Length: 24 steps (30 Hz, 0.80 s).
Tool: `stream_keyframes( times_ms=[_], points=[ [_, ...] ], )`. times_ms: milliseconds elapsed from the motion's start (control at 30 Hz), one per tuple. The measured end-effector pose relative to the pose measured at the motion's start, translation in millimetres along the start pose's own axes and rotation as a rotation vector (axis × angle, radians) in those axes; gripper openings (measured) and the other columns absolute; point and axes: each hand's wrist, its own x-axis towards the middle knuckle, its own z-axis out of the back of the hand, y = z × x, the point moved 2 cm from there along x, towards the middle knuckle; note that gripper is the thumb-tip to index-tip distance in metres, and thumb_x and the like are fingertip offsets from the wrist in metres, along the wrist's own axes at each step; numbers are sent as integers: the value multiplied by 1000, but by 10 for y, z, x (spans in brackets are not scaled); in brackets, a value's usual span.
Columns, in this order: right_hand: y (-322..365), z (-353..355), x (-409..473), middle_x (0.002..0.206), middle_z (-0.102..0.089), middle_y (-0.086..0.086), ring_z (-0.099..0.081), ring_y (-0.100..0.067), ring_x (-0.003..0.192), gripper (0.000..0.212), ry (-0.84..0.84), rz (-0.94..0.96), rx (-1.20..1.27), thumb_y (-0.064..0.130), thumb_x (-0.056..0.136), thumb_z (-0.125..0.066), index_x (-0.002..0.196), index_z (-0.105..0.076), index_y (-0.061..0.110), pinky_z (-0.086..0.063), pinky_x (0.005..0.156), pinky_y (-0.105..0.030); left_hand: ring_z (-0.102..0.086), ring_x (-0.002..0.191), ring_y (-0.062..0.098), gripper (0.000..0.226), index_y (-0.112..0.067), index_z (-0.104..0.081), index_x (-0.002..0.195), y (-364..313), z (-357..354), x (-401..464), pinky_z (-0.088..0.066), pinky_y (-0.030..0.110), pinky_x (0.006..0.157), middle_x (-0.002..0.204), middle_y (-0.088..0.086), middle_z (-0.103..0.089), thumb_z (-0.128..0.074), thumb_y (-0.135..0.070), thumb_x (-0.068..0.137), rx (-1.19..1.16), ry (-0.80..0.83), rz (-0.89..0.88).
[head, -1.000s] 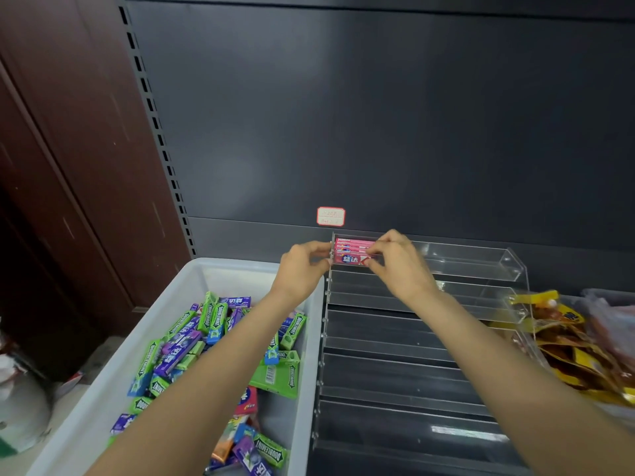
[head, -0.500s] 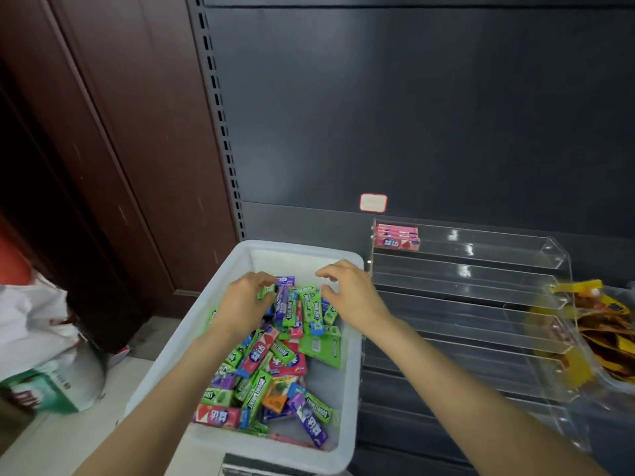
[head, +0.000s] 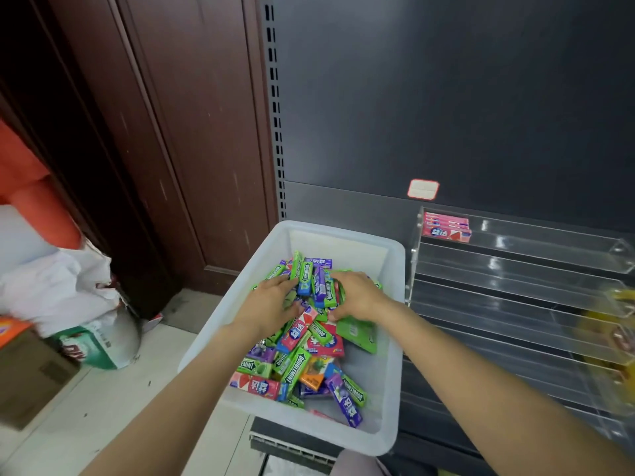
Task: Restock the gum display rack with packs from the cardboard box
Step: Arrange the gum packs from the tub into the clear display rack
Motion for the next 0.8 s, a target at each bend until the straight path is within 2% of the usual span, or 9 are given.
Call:
stream_keyframes(
  times_ms=[133, 200, 267, 367, 467, 567, 633, 700, 800],
  points=[
    [17, 8, -51, 123, -32, -7, -39, -23, 117, 90, -67, -44, 16, 29, 62, -86, 135, -37, 11, -38, 101, -35, -34, 134, 23, 50, -19, -44, 138, -29, 0, -22, -28, 32, 109, 146, 3, -40, -54, -36, 93, -80, -78, -20],
    [2, 13, -73, 121, -32, -6, -48, -24, 108, 76, -73, -67, 70, 25, 63, -86, 125, -45, 7, -42, 98, -34, -37, 132, 22, 41, -19, -54, 130, -53, -8, -38, -29, 32, 108, 142, 3, -45, -55, -34, 92, -145, -110, -40],
    [-11, 69, -98, 118, -44, -8, -55, -25, 99, 54, -119, -60, 125, 19, 67, -83, 111, -57, 4, -46, 90, -35, -38, 131, 22, 34, -19, -61, 122, -76, -16, -53, -30, 33, 107, 139, 4, -48, -57, -33, 91, -174, -118, -50],
    [-41, 174, -152, 103, -60, -8, -59, -23, 93, 26, -219, -5, 255, 8, 78, -73, 101, -62, 5, -48, 80, -34, -37, 132, 23, 36, -20, -66, 113, -112, -32, -57, -32, 36, 107, 142, 4, -45, -63, -42, 85, -81, -73, -52],
    [-113, 267, -262, 89, -57, 0, -58, -18, 86, 16, -324, -4, 389, 7, 84, -67, 99, -64, 10, -51, 81, -34, -29, 134, 25, 36, -25, -66, 112, -168, -28, -96, -27, 42, 110, 148, 0, -33, -68, -42, 80, 25, 13, -8],
    [-221, 337, -371, 82, -55, 1, -64, -22, 85, 11, -372, -37, 618, 3, 83, -67, 92, -65, 10, -58, 76, -33, -32, 132, 23, 25, -22, -69, 100, -240, 1, -110, -30, 41, 107, 144, 0, -39, -72, -36, 78, -26, -32, -11],
    [-280, 394, -436, 82, -58, -4, -64, -23, 83, 11, -403, -50, 739, -1, 82, -66, 85, -64, 9, -59, 71, -29, -49, 116, 20, 14, -18, -70, 86, -324, 56, -122, -40, 26, 88, 119, 1, -59, -73, -29, 78, -151, -90, -32],
    [-328, 474, -509, 84, -60, -10, -64, -24, 82, 14, -452, -54, 799, -3, 82, -66, 81, -63, 11, -59, 71, -28, -62, 88, 14, 10, -13, -67, 81, -452, 148, -148, -39, 12, 62, 82, -5, -64, -73, -22, 80, -395, -118, -2],
    [-433, 641, -637, 93, -65, -16, -67, -24, 80, 11, -526, -89, 819, -1, 83, -65, 83, -62, 10, -58, 69, -28, -63, 66, 8, 13, -12, -66, 83, -697, 322, -123, -40, 10, 51, 64, -7, -63, -73, -23, 80, -649, -195, 8]
  ],
)
